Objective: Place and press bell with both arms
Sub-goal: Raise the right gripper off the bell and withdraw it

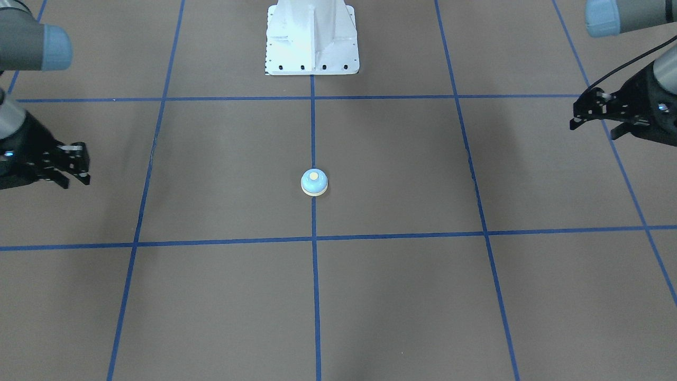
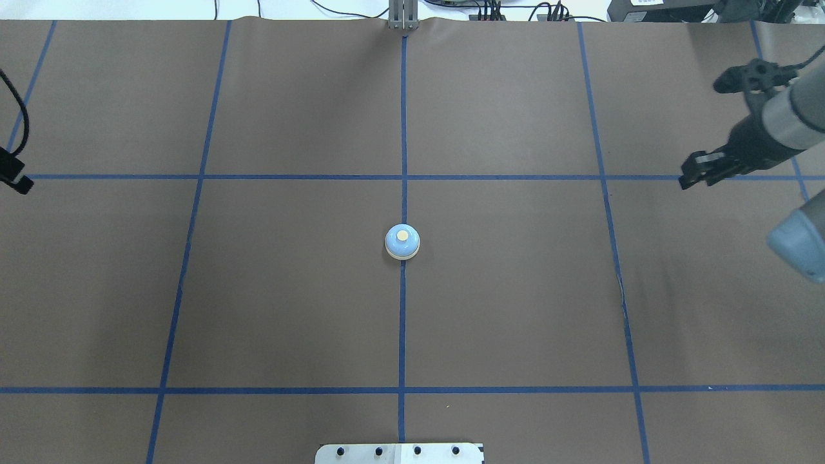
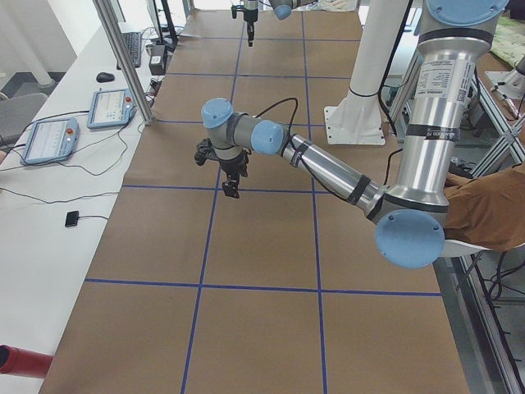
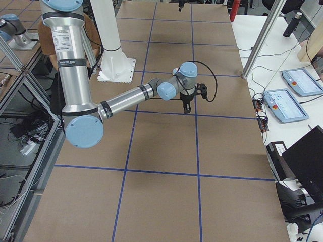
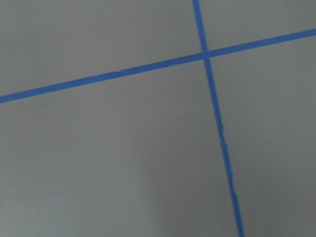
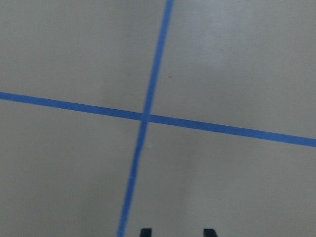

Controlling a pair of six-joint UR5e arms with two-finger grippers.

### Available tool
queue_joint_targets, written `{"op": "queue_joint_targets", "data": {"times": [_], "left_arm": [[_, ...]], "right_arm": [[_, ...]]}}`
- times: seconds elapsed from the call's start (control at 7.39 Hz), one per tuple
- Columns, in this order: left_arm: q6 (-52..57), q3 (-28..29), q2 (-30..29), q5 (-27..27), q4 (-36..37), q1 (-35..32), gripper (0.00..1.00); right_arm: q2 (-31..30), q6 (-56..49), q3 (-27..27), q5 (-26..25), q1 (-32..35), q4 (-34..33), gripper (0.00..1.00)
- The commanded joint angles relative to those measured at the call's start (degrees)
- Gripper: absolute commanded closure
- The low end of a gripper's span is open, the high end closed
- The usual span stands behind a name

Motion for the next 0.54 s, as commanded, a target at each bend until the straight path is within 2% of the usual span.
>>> {"op": "queue_joint_targets", "data": {"times": [0.0,0.27,0.41], "left_arm": [[4.4,1.3,4.5,0.1,-4.5,-5.8,0.04],[3.6,4.2,12.0,0.2,-21.6,-8.9,0.02],[3.0,4.4,12.9,0.2,-22.5,-10.2,0.01]], "right_arm": [[-7.7,-16.6,-0.2,4.9,11.6,-0.7,0.0],[-12.8,-23.9,-0.5,4.9,16.7,-0.6,0.0],[-14.0,-24.4,-0.5,4.9,18.6,-0.6,0.0]]}}
